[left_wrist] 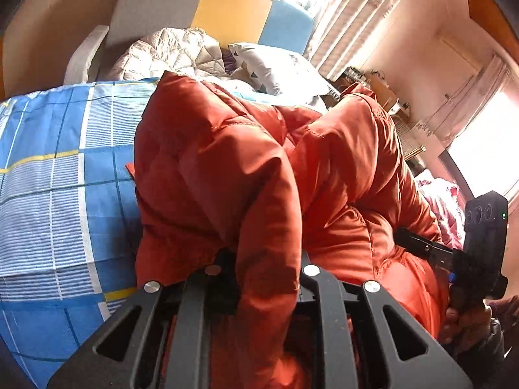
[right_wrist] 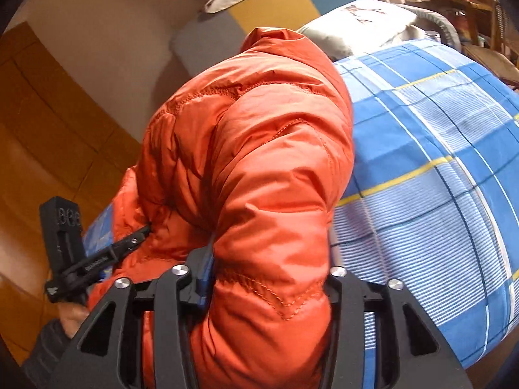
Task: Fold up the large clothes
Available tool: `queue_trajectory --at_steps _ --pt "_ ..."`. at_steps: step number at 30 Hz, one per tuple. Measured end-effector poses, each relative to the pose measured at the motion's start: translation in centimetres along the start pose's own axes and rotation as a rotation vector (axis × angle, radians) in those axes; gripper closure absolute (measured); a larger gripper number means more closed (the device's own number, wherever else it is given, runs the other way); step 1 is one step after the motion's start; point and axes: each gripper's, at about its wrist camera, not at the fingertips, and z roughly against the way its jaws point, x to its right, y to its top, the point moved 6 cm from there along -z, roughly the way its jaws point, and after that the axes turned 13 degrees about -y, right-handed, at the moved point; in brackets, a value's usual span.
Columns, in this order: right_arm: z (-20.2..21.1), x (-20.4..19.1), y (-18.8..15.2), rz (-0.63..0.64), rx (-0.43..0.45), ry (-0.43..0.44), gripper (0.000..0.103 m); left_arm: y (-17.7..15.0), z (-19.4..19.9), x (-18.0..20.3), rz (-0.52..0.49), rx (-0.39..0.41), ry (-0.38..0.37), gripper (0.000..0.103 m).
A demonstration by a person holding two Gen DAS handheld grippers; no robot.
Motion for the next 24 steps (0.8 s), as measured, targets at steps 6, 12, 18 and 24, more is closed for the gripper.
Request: queue_trajectory --at_steps 6,12,18,24 --pt "2.3 -0.5 -0.5 0.002 0.082 -0.185 0.023 -0.6 0.3 1.0 -0.041 0.005 0.077 0.087" --pt "7.8 -2.2 -0.8 0.034 0.302 -0.334 0.04 -1.4 1.1 1.7 -0.044 0.041 0.139 0.087" --pt "6.0 -4.2 -2.7 0.128 0.263 -0.338 0.044 -2.2 1.6 0.8 -0.02 0.053 0.157 0.086" --pt "1.7 -4.4 -3.7 0.15 0.234 -0.382 0.044 -2.4 1.2 -0.6 -0.01 0.06 0.184 0.084"
